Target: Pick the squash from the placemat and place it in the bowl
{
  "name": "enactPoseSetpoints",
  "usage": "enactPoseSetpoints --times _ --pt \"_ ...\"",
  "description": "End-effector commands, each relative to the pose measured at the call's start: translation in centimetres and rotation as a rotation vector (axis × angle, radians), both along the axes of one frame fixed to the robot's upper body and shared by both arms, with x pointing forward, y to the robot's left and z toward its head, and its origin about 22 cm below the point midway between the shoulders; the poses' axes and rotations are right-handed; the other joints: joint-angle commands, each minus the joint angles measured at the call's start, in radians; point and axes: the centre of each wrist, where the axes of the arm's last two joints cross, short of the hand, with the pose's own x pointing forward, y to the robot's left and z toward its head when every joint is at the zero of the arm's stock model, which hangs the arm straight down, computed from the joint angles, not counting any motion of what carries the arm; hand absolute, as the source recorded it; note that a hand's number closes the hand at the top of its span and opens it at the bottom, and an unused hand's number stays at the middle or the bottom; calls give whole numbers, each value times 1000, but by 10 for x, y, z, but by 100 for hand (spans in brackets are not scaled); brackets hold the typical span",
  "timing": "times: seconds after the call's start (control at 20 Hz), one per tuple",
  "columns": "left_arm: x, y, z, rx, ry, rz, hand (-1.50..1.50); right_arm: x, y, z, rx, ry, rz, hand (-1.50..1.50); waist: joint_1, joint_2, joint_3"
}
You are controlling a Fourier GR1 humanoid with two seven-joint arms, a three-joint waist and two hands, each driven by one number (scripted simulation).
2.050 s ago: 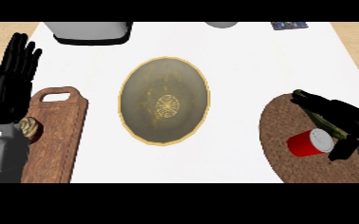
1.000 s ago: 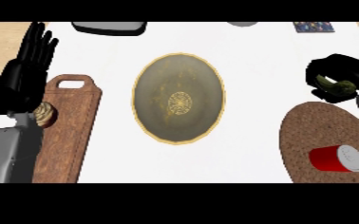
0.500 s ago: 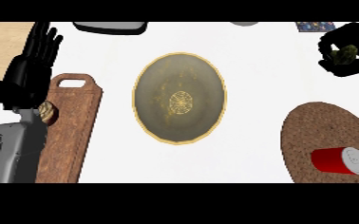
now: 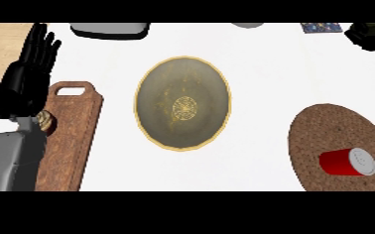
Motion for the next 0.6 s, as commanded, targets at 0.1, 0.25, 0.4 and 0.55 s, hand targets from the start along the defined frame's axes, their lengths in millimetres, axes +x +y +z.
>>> enactPoseSetpoints --times 0.1,0.25,0.4,0.55 --pt "-3 4 1 8 16 21 0 9 12 49 215 19 230 150 -19 -11 -2" --pt "-12 1 -22 -12 35 30 0 22 40 51 330 101 299 150 -27 -17 -4" --pt "-5 6 4 9 17 34 0 34 76 60 340 170 343 150 -34 -24 -4" --pt "-10 18 -4 2 34 52 0 39 94 69 349 222 363 150 -45 -26 -4"
